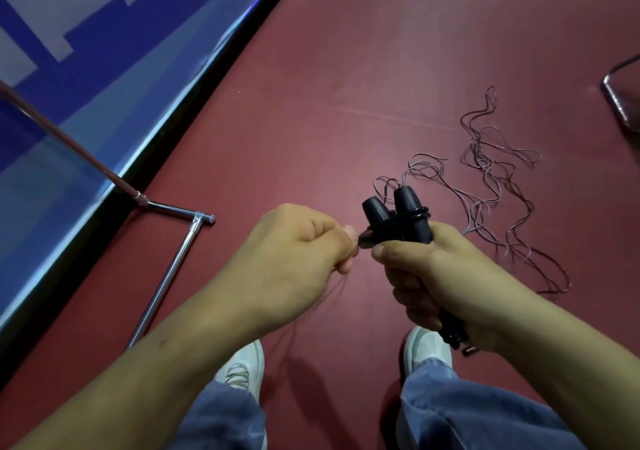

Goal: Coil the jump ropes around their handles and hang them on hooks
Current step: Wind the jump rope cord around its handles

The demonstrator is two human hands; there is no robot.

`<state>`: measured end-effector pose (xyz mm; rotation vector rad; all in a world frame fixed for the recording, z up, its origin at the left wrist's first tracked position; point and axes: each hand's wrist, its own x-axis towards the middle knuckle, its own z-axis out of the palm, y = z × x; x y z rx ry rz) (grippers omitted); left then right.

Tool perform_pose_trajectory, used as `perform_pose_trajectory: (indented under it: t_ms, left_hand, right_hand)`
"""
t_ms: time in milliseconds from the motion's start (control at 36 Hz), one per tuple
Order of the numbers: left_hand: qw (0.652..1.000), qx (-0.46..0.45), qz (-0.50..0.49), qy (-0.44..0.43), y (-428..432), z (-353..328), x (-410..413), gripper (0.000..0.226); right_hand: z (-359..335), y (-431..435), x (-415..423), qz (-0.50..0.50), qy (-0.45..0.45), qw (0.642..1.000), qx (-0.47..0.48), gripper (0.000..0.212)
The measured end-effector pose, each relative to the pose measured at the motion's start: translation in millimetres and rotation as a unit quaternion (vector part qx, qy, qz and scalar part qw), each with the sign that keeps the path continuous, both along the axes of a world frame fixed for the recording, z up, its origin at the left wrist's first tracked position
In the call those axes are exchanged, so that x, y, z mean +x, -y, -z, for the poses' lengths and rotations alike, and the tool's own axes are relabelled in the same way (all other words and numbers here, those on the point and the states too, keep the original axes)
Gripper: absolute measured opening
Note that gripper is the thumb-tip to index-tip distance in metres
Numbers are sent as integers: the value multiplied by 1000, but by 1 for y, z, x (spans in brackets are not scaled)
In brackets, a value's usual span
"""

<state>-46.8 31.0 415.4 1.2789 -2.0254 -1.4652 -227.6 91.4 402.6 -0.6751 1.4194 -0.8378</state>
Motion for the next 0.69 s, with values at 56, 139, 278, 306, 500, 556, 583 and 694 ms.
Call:
perform_pose_trajectory:
  t_ms: [56,139,278,306,500,556,583,694]
  left_hand:
    - [999,35,3,-18,-1,-1,2,42]
    - [997,61,24,-27,-2,-3,2,44]
    - [997,31,73,-13,0,-11,4,35]
    - [996,13,87,0,1,-13,4,33]
    - [979,-119,138,92,15,-32,2,34]
    - [979,-120,133,99,19,-32,-1,43]
    - [979,-117,132,104,20,-31,-3,46]
    - [981,-86,115,127,24,-23,-10,53]
  right_hand:
    - [2,2,2,-18,-21,1000,-1,20]
    - [3,3,5,-44,-56,997,-1,11]
    - [12,7,6,-94,-137,986,22,14]
    - [15,7,7,-114,-165,979,29,13]
    - [28,-1,20,-285,-348,893,12,32]
    - [28,-7,27,-309,-361,880,1,34]
    - [27,-9,31,-318,-363,876,-7,35]
    - [14,-14,41,-345,-355,868,-47,49]
